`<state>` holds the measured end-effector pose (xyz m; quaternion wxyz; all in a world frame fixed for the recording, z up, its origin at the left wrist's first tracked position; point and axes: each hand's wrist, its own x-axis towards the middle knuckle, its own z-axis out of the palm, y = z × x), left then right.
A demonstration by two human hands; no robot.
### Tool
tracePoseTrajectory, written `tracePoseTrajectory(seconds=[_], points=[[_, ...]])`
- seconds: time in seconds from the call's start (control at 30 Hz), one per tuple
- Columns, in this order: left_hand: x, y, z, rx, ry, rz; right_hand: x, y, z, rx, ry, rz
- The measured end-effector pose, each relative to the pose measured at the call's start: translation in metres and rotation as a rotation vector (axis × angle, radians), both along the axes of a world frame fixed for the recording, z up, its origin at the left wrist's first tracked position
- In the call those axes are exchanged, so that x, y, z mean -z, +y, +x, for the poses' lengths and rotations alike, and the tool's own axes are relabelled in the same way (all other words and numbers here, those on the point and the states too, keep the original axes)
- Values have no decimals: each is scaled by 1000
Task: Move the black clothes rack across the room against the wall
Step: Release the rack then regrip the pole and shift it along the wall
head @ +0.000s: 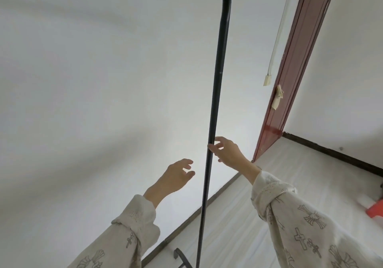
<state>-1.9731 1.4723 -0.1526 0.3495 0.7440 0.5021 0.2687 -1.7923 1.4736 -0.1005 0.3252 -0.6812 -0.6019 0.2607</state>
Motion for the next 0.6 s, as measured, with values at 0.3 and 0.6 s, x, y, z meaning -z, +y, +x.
tracePoseTrajectory(seconds=[0.3,0.6], points=[[8,61,68,-167,21,-51,0,65,10,-351,-29,115],[12,108,56,-290,40,5,6,116,-9,-403,-6,168]])
